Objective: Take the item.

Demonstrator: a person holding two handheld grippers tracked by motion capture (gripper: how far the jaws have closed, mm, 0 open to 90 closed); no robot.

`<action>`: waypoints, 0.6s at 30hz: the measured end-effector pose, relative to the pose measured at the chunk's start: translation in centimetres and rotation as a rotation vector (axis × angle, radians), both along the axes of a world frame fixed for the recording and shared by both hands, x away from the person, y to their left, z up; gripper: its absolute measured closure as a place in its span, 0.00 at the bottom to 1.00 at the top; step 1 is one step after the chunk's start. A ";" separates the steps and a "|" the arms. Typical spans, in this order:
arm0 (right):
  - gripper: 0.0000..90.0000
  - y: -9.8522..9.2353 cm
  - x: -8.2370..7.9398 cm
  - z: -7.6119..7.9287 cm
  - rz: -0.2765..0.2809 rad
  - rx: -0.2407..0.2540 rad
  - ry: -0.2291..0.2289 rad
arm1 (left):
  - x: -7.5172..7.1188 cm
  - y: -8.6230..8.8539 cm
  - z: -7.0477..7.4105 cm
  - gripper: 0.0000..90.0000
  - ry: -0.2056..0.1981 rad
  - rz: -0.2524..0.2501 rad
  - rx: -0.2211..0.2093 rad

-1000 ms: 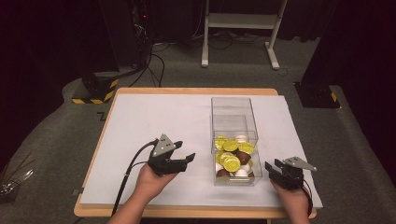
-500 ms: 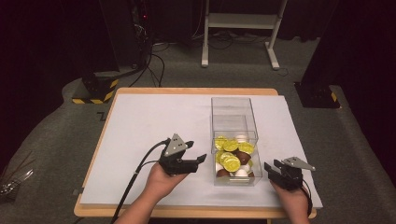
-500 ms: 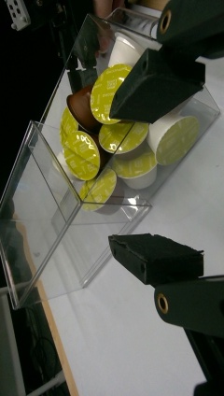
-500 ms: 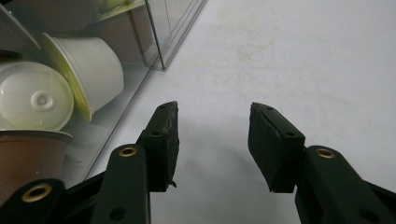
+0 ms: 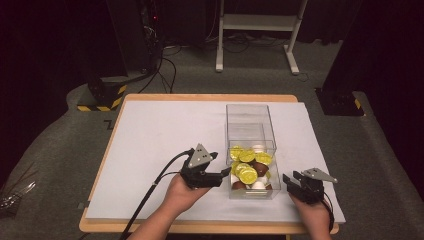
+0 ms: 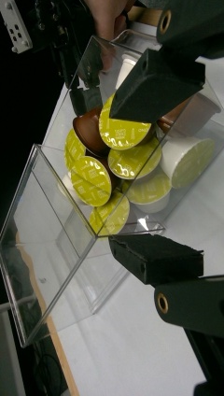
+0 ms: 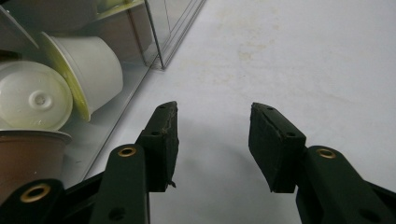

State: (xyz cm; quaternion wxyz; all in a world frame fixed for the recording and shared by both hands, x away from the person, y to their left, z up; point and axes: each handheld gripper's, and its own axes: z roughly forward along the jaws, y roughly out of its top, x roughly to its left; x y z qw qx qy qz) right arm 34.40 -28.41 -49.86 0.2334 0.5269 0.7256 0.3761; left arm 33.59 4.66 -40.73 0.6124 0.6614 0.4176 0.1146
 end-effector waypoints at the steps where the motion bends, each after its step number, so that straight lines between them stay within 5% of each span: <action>1: 0.58 0.0 0.0 0.0 -0.001 0.000 -0.001 | 0.0 -0.1 0.0 0.37 -0.002 -0.008 0.009; 18: 0.59 0.0 0.0 0.0 0.001 0.006 0.006 | 0.5 -2.5 0.5 0.36 0.016 -0.051 0.010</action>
